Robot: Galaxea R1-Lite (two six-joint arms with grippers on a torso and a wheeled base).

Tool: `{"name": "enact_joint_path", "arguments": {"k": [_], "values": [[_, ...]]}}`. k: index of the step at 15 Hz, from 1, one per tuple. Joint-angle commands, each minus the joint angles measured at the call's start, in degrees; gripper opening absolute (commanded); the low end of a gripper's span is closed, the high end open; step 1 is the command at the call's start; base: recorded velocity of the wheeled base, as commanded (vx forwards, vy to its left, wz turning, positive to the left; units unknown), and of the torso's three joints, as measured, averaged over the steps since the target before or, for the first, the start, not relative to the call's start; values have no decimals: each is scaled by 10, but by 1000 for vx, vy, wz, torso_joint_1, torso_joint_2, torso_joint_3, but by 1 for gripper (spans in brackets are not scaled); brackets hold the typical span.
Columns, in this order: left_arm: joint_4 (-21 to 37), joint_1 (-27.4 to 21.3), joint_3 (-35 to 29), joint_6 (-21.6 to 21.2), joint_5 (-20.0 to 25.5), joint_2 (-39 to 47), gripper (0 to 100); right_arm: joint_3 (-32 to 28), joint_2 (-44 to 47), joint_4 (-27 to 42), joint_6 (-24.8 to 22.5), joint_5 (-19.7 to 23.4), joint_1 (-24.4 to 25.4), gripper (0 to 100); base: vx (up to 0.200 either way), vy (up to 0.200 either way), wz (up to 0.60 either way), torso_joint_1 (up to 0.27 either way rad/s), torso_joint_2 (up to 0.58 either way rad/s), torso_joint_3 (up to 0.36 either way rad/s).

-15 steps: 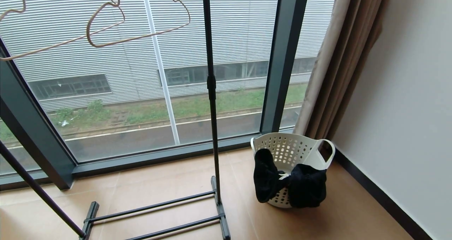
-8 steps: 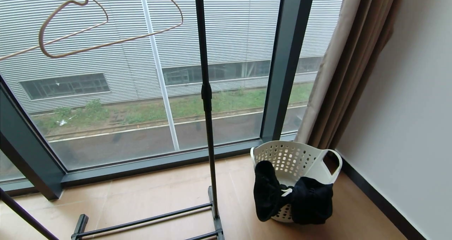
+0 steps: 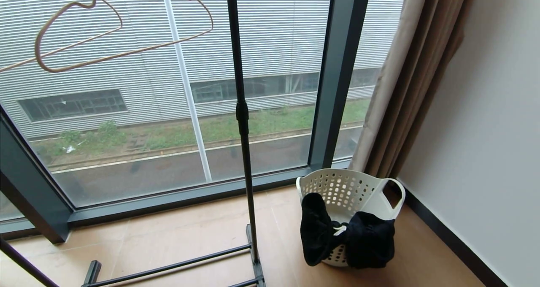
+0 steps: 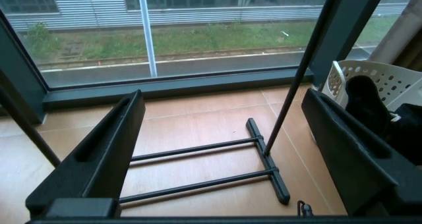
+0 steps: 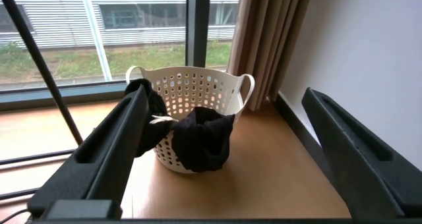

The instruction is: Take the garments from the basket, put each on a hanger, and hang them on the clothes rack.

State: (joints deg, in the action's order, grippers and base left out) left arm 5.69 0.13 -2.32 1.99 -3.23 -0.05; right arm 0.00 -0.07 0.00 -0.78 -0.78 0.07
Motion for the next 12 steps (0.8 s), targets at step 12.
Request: {"name": "enact_joint_path", "arguments": {"k": [12], "values": [[0, 0, -1, 1, 0, 0, 100, 0, 1, -4, 7, -3, 0, 100, 0, 0, 0, 1, 2, -71]]}}
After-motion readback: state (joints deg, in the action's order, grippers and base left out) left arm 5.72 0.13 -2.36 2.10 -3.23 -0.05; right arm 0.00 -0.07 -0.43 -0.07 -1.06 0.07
